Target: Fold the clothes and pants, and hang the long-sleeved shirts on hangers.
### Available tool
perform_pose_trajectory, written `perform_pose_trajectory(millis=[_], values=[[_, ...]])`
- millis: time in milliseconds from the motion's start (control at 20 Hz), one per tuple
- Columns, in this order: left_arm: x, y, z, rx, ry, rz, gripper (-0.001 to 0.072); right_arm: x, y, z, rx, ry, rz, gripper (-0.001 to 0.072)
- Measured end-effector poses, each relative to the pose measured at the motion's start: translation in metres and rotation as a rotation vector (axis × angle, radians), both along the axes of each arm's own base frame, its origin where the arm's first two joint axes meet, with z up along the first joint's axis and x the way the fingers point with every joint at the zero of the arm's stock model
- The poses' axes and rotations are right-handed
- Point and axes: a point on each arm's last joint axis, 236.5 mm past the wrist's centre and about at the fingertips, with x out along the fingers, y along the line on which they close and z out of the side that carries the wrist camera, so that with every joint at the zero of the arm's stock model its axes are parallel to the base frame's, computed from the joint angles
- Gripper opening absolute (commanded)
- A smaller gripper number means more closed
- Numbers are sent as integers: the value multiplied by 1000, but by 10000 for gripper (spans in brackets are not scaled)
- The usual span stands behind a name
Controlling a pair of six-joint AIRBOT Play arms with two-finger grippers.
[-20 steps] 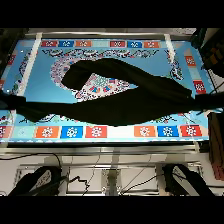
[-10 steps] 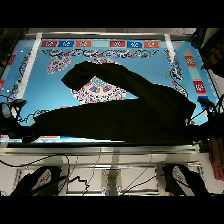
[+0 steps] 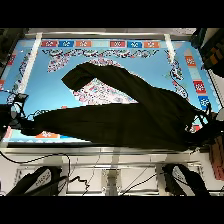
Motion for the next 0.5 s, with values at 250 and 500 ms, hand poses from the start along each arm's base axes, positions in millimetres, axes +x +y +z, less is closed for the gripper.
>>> perform_pose_trajectory(millis=[250, 500], values=[[87, 10, 87, 59, -370, -23, 12, 14, -5, -9, -17, -42, -10, 25], [95, 11, 130, 70, -433, 6, 13, 31, -12, -13, -56, -105, -72, 26]])
